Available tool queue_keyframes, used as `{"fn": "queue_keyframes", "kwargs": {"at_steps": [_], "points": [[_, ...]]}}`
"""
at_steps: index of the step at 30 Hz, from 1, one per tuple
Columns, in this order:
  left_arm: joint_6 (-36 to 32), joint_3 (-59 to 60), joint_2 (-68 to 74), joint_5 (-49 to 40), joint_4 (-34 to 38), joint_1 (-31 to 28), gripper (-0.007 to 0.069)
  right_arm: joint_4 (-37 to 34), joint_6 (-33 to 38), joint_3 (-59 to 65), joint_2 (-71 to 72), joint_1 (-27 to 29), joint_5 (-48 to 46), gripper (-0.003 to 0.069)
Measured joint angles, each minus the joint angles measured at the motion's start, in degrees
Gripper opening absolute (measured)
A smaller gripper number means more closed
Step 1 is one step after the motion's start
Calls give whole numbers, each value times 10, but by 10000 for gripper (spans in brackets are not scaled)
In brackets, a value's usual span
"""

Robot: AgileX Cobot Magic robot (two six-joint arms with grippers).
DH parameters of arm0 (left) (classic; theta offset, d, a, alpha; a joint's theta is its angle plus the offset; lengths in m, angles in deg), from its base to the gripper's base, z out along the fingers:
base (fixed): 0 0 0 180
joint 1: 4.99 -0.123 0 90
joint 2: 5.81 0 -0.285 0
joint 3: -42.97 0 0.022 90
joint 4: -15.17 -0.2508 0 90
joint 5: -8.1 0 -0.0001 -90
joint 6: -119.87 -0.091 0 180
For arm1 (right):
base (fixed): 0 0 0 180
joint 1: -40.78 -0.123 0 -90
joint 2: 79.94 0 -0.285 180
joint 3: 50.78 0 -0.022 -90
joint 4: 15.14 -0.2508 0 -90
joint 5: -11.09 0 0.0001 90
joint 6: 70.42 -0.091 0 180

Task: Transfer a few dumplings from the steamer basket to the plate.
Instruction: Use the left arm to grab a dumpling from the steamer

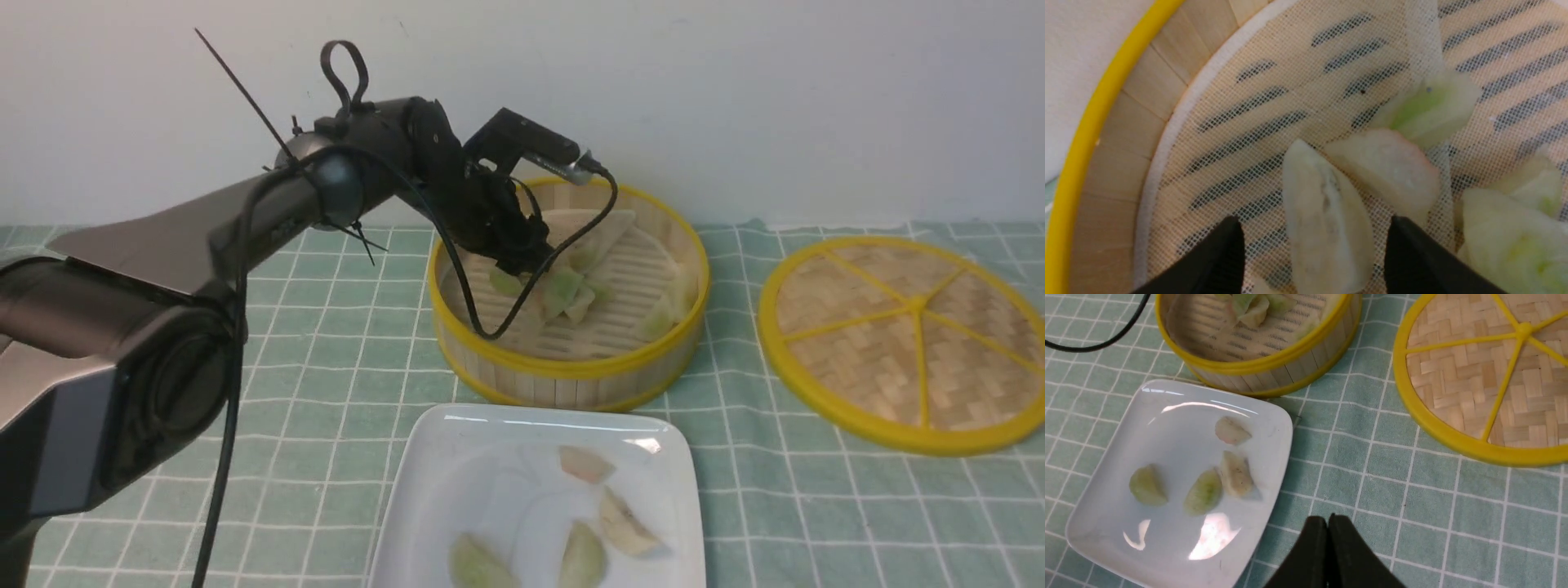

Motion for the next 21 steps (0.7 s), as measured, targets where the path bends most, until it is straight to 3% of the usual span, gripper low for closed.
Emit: {"fn": "queue_keyframes", "kwargs": {"at_steps": [3,8,12,21], "points": [[-8,0,13,3,0,3,384,1,0,0,0,0,0,-14],[4,-6,19,13,0,6,225,2,0,0,0,0,-5,-14],[21,-15,13,-11,-5,7,225,4,0,0,0,0,-13,-14],[47,-48,-97,-159,-63,7,225,5,0,0,0,0,-31,-14]]}}
